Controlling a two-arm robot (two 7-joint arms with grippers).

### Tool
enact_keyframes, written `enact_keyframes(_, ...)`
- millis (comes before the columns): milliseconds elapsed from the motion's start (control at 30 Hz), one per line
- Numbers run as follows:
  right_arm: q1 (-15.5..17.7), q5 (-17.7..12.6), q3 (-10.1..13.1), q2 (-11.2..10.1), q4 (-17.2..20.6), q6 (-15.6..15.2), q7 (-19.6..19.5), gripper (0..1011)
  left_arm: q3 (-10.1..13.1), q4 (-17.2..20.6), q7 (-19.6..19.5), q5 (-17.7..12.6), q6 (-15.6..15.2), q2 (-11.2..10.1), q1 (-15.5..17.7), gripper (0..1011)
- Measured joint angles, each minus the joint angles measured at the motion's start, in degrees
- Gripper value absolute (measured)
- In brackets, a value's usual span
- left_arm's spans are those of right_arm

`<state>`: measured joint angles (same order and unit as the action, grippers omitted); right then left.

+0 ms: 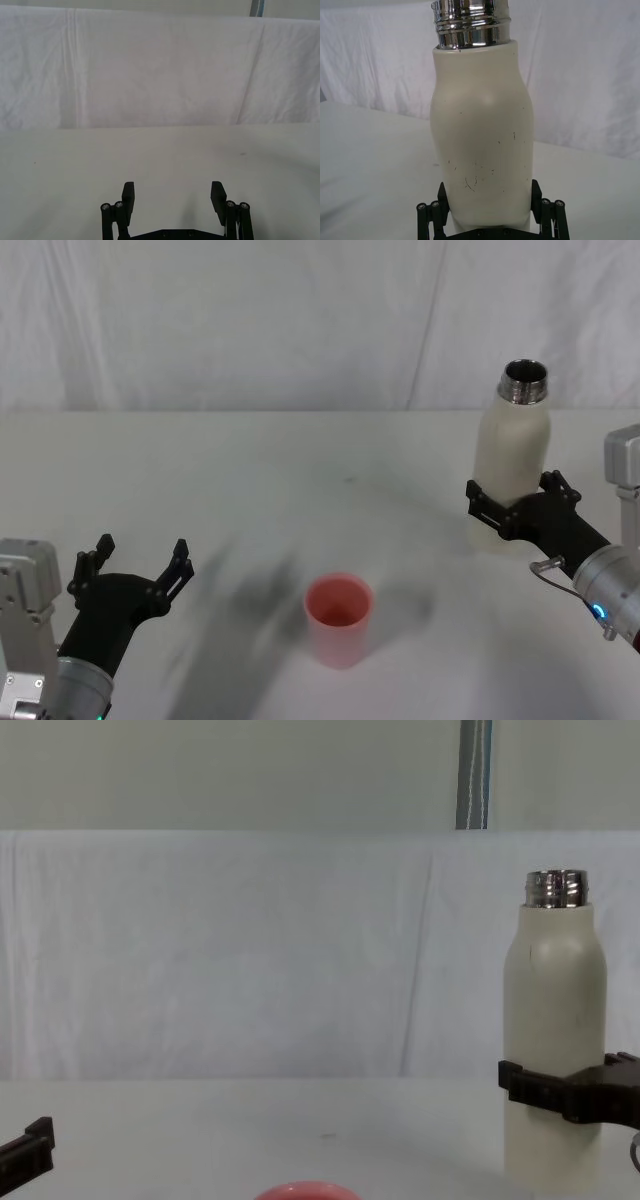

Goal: Grasp the thermos with one hand and pour water into the cup lid.

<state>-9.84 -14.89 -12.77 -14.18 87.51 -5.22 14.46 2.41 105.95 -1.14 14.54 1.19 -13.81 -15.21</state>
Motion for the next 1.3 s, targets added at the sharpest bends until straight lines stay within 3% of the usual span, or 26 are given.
enact_keyframes(833,-2.36,-1.41,-1.01,2.84,-5.27,2.22,-0.38,962,0.00,0.00,0.00,0.00,0.00,0.00,0.00,1001)
enact_keyframes(1300,-3.03,-1.21,-1.56,3.29,-7.39,2.47,-0.41,962,0.00,0.00,0.00,0.00,0.00,0.00,0.00,1001)
